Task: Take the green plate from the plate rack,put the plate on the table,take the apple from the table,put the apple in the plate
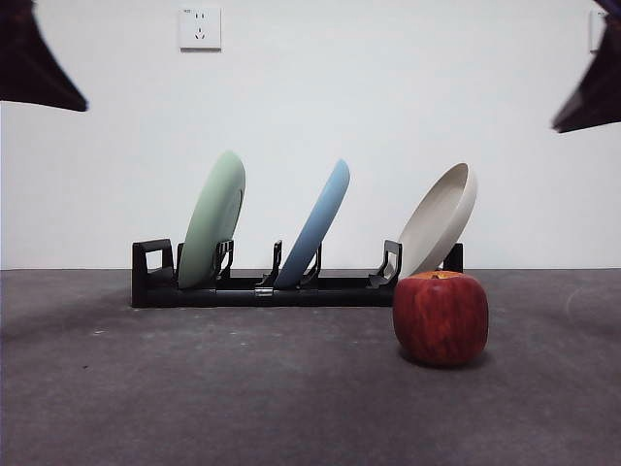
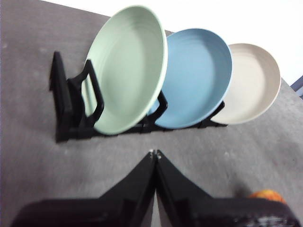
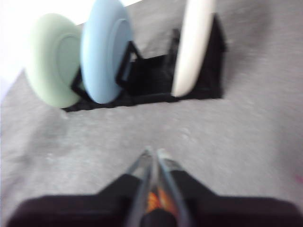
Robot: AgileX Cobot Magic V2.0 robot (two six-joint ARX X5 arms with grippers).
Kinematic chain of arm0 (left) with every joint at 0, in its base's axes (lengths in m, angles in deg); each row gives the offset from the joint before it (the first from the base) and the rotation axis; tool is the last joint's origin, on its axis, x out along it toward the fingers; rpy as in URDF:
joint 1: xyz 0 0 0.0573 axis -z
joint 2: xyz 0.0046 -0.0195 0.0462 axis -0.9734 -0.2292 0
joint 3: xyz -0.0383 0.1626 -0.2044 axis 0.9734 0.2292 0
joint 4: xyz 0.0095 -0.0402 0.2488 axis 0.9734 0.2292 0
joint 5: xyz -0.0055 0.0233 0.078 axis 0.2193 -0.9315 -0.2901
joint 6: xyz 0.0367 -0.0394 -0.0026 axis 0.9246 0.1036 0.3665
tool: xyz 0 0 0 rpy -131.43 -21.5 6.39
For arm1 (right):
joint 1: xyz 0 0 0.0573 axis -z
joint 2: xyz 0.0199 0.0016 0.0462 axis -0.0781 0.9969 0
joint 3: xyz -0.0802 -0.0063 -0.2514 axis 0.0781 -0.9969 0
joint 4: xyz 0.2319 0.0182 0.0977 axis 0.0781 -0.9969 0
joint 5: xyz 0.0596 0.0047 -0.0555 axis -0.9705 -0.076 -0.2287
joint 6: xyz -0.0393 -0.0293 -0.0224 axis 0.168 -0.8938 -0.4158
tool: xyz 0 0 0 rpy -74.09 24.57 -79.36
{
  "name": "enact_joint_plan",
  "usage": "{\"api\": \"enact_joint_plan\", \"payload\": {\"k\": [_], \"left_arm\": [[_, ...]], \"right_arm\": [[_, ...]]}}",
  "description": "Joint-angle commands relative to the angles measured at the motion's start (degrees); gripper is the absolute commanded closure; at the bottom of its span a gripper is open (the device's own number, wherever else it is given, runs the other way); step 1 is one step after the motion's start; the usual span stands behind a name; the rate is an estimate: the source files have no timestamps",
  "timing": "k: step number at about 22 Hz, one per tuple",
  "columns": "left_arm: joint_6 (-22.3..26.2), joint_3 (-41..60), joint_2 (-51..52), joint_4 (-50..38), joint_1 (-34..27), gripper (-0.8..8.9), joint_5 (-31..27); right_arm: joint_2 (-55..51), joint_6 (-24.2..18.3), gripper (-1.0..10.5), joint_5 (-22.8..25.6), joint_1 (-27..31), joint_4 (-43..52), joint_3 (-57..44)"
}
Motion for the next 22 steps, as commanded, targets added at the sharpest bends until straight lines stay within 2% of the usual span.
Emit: {"api": "enact_joint_plan", "payload": {"k": [1,2,5,8,13,14,19,22], "left_arm": [[0.44,-6.27,-6.91,1.18,1.11,8.12,0.39],[1.29,-9.38,-9.68,2.03,1.79,8.01,0.39],[4.2,-19.39,-18.01,5.38,4.11,5.84,0.35],[6.38,-30.45,-26.25,10.88,6.01,5.79,0.2],[6.8,-45.72,-37.94,17.77,7.65,5.79,-0.37],[6.91,-47.65,-39.78,18.01,8.09,5.79,-2.14],[8.76,-48.89,-44.35,15.63,9.7,5.8,-7.76],[9.14,-48.89,-46.38,15.58,10.05,5.93,-7.78]], "right_arm": [[3.02,-0.52,7.1,-0.57,-0.74,-0.52,3.3],[4.0,-0.59,6.9,-0.63,-1.16,-1.2,4.7],[5.27,-1.6,6.9,-0.63,-2.4,-2.01,7.37],[5.27,-1.6,6.9,-0.61,-3.54,-2.03,7.89],[5.27,-1.6,6.9,-0.59,-3.58,-3.96,7.89],[5.27,-1.6,6.9,-0.59,-3.58,-4.28,7.89],[5.27,-1.6,6.9,-0.52,-3.93,-4.52,7.89],[5.27,-1.6,6.9,0.02,-3.93,-4.52,7.89]]}}
